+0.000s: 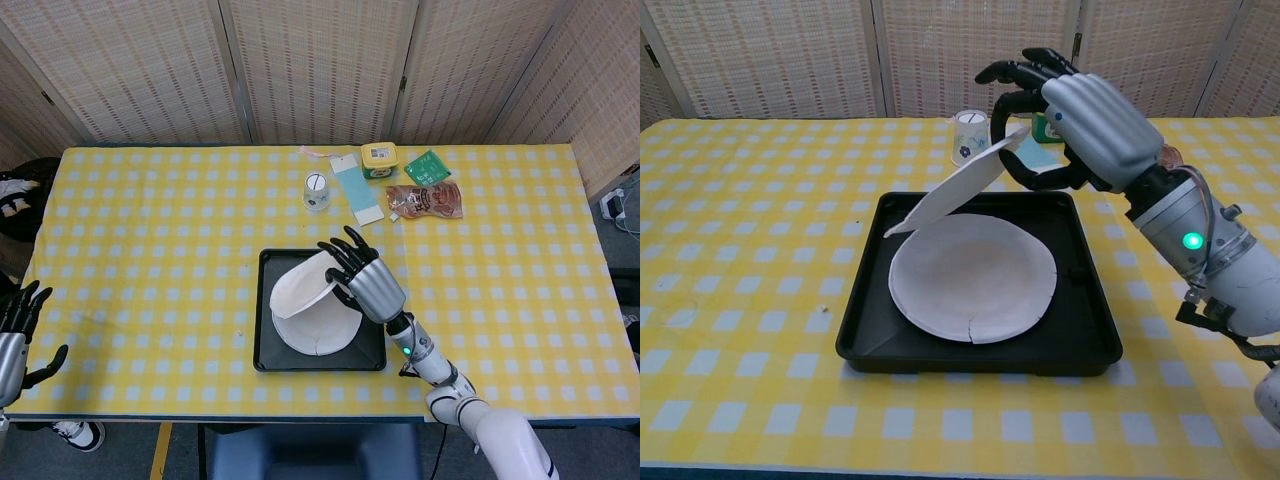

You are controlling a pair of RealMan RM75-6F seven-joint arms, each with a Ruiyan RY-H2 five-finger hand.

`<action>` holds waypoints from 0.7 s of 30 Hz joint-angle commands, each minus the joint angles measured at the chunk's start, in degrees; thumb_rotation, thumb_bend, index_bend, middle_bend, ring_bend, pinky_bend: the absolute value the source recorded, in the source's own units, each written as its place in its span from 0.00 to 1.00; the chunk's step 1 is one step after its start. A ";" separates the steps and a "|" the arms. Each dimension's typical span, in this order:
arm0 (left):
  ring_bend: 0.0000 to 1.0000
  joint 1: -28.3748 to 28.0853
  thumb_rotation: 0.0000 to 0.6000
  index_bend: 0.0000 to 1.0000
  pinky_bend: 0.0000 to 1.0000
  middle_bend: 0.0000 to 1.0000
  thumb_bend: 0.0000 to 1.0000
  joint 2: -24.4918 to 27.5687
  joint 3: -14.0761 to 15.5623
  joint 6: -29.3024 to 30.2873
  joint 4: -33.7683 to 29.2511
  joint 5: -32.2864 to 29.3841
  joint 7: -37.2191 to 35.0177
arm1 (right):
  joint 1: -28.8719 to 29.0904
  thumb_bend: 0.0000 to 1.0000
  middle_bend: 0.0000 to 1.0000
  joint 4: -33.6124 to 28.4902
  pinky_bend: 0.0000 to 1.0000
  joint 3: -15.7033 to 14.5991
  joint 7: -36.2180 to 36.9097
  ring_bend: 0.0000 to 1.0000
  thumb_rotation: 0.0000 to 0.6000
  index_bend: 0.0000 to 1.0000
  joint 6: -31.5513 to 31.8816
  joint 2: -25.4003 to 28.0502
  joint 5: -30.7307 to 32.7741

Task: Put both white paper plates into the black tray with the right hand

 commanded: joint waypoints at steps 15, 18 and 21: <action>0.00 -0.12 1.00 0.00 0.00 0.00 0.37 -0.67 0.05 0.22 0.54 0.71 0.02 | -3.07 0.53 0.09 4.52 0.00 -5.35 2.75 0.09 1.00 0.44 -3.02 -0.19 -1.58; 0.00 -0.24 1.00 0.00 0.00 0.00 0.37 -0.90 0.04 0.20 0.74 0.91 -0.12 | -3.96 0.53 0.01 1.99 0.00 -6.63 1.21 0.03 1.00 0.27 -5.20 2.11 -1.98; 0.00 -0.33 1.00 0.00 0.00 0.00 0.37 -1.83 -0.36 2.09 2.11 2.61 -0.56 | -4.43 0.49 0.00 -2.68 0.00 -8.25 -1.76 0.00 1.00 0.12 -8.96 5.56 -2.54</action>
